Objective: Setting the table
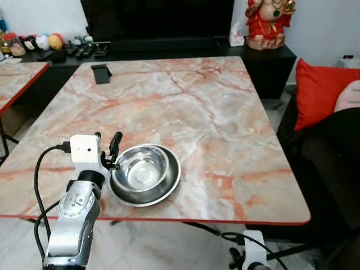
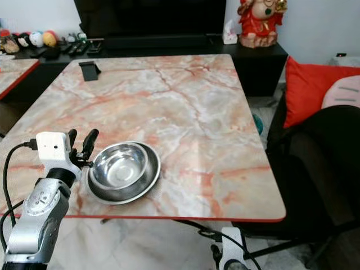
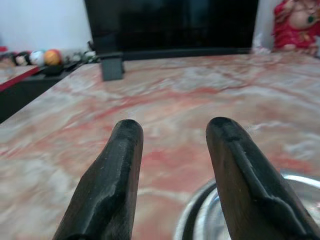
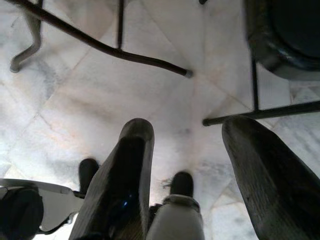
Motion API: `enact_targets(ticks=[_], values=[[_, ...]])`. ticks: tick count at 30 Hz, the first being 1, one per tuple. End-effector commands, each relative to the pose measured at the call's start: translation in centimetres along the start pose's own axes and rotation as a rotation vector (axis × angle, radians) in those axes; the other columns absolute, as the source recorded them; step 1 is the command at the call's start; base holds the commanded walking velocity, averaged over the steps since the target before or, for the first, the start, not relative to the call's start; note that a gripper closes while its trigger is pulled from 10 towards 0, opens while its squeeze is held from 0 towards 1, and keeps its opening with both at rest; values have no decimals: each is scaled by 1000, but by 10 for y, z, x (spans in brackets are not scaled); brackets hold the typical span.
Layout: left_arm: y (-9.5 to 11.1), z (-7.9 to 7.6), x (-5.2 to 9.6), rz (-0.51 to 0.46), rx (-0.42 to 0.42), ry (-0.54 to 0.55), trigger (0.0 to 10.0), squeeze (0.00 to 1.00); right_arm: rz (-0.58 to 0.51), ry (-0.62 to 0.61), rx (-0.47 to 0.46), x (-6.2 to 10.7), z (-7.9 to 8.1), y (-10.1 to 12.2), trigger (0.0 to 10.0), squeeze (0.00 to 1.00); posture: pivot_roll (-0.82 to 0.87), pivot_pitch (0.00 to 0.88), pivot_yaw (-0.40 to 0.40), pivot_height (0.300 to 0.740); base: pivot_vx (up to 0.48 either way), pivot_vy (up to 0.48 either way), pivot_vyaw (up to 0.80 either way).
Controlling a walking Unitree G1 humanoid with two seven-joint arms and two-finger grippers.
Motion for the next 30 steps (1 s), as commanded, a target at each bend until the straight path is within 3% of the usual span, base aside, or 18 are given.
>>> enact_targets(ticks=[1, 16, 30], values=[[1, 0, 0, -17, 2, 15, 10000, 0, 9, 6, -1, 0, 4, -3, 10000, 0, -64, 0, 58, 723, 0, 334, 0], [0, -2, 0, -31, 18, 30, 10000, 0, 7, 6, 8, 0, 2, -1, 10000, 0, -48, 0, 46, 723, 0, 337, 0], [3, -1, -1, -41, 14, 45, 10000, 0, -3, 10, 23, -1, 3, 3, 10000, 0, -38, 0, 51, 723, 0, 480, 86]])
Point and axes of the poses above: a point about 5 cm out from each wrist's last joint towards the gripper, its own x axis pointing back from the gripper into the wrist, its own y axis along the axis of the wrist's last joint, z = x × y, the point moved 1 cm from there along -x, pointing out of the wrist towards the gripper, and after that the axes turned 13 degrees about x, right-handed, at the moved point
